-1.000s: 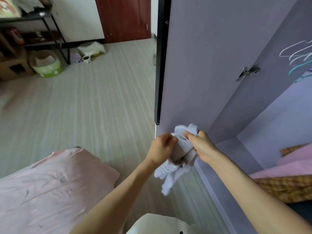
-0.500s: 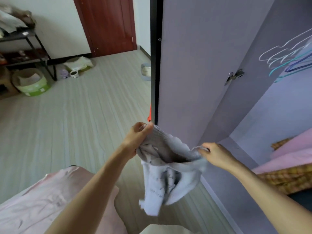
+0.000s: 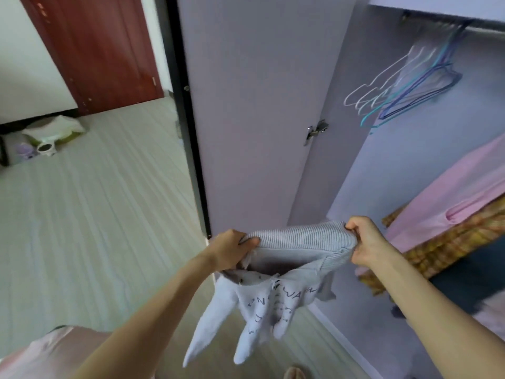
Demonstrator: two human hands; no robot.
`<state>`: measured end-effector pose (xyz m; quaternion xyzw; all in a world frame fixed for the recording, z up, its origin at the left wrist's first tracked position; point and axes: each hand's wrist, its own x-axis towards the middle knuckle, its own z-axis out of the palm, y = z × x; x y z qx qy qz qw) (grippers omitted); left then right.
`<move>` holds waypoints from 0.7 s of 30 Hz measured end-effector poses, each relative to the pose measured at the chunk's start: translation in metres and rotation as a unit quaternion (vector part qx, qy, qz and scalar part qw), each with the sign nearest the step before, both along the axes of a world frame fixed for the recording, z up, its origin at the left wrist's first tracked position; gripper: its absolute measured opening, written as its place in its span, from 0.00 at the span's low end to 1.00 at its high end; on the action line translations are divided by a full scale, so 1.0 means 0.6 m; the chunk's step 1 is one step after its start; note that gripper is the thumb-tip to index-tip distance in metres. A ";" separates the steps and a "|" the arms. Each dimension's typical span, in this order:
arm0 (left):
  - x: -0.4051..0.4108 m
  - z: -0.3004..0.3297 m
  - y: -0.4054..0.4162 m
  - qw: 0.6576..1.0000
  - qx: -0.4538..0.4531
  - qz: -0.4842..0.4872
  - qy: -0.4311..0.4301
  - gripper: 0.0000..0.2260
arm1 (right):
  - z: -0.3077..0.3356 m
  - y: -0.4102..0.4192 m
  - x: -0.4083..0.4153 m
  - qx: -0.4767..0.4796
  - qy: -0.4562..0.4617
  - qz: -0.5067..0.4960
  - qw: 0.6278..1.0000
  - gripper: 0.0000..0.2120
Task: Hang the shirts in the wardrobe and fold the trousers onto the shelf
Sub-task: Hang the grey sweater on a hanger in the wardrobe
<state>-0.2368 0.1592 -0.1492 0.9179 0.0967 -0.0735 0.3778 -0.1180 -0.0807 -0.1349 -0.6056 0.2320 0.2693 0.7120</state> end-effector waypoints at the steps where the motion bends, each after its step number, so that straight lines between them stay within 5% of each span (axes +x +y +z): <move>1: 0.022 0.007 -0.014 0.999 -0.035 0.020 -0.002 0.18 | 0.004 -0.010 0.015 -0.013 -0.016 -0.002 1.000 0.11; 6: 0.171 0.057 -0.090 0.982 -0.153 0.073 -0.083 0.19 | 0.045 -0.069 0.117 -0.086 -0.105 0.041 0.990 0.12; 13: 0.359 0.157 -0.158 0.981 -0.059 0.106 -0.154 0.22 | 0.115 -0.090 0.329 -0.099 -0.275 -0.043 0.955 0.12; 21: 0.458 0.201 -0.161 0.963 0.021 0.135 -0.233 0.24 | 0.137 -0.061 0.530 -0.155 -0.304 -0.090 0.936 0.06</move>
